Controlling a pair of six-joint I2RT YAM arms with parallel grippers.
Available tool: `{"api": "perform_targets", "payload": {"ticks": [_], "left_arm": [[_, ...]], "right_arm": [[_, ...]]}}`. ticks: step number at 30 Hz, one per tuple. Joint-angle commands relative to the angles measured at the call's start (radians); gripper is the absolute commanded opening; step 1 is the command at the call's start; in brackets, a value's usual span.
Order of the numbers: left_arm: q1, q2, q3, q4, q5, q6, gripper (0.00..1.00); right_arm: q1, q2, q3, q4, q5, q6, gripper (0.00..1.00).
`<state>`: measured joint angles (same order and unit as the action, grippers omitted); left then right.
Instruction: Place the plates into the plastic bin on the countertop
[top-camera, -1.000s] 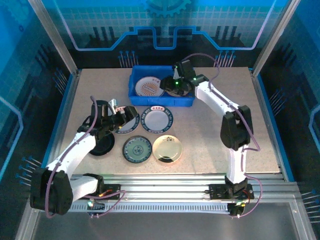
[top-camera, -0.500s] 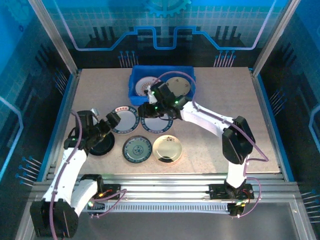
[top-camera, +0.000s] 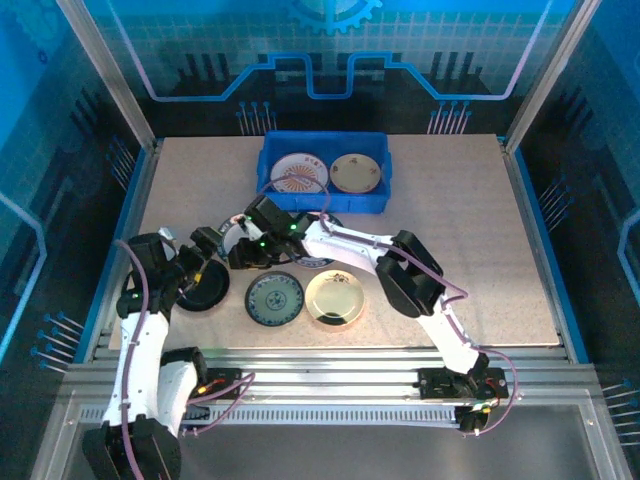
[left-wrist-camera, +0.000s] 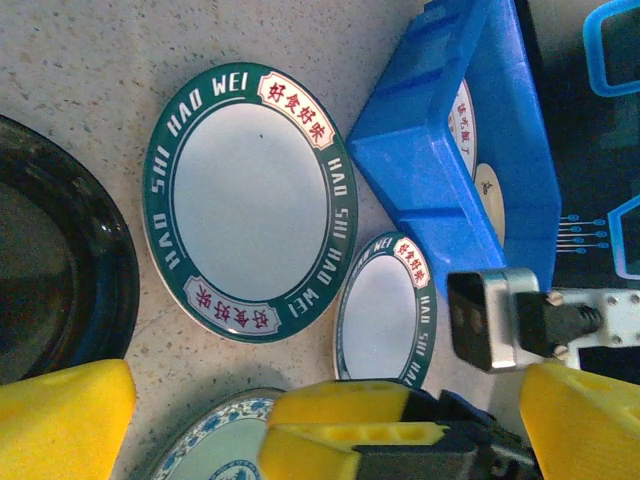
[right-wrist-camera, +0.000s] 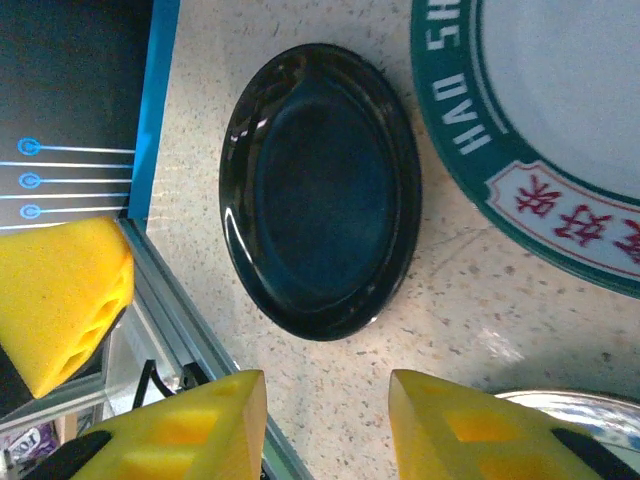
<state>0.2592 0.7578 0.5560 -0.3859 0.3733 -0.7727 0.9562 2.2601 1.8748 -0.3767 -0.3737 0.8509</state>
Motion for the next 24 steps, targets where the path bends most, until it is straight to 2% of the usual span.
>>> {"api": "perform_targets", "payload": {"ticks": [1, 24], "left_arm": [[0.011, -0.003, -0.018, 0.031, 0.039, -0.022, 0.99], [0.014, -0.054, -0.028, -0.007, 0.001, -0.001, 0.99]], "right_arm": [[0.015, 0.061, 0.087, -0.078, -0.032, 0.027, 0.38], [0.018, 0.273, 0.3, -0.186, -0.083, 0.047, 0.32]]}}
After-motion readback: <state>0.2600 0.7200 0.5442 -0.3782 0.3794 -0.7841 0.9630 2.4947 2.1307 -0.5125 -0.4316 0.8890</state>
